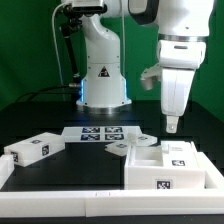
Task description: Assemble cabinet
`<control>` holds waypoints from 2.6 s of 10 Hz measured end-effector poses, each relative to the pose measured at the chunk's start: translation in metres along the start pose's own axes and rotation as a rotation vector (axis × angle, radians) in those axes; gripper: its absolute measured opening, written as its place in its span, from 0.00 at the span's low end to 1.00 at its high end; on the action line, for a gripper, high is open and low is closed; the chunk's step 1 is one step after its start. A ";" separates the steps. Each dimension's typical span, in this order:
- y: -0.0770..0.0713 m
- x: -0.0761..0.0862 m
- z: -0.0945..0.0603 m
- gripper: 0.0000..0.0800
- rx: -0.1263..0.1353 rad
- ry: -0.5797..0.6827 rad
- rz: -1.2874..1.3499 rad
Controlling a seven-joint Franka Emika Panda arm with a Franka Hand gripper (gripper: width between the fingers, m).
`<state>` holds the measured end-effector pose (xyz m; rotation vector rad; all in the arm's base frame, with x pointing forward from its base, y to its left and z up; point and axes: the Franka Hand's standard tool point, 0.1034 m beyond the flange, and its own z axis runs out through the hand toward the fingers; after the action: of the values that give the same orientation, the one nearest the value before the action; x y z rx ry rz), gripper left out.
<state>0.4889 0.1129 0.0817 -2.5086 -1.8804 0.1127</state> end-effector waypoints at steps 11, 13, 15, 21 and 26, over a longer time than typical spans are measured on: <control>-0.072 -0.041 0.026 1.00 -0.132 0.141 0.055; -0.075 -0.044 0.027 1.00 -0.131 0.147 0.107; -0.090 -0.069 0.034 1.00 -0.125 0.146 0.213; -0.088 -0.068 0.033 1.00 -0.139 0.167 0.289; -0.070 -0.094 0.041 1.00 -0.131 0.137 0.320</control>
Offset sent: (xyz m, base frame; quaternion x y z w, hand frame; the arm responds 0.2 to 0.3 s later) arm -0.0540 -0.0112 0.0026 -0.0936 0.0315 0.0224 0.9949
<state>0.3932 0.0408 0.0490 -2.8027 -1.4721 -0.1841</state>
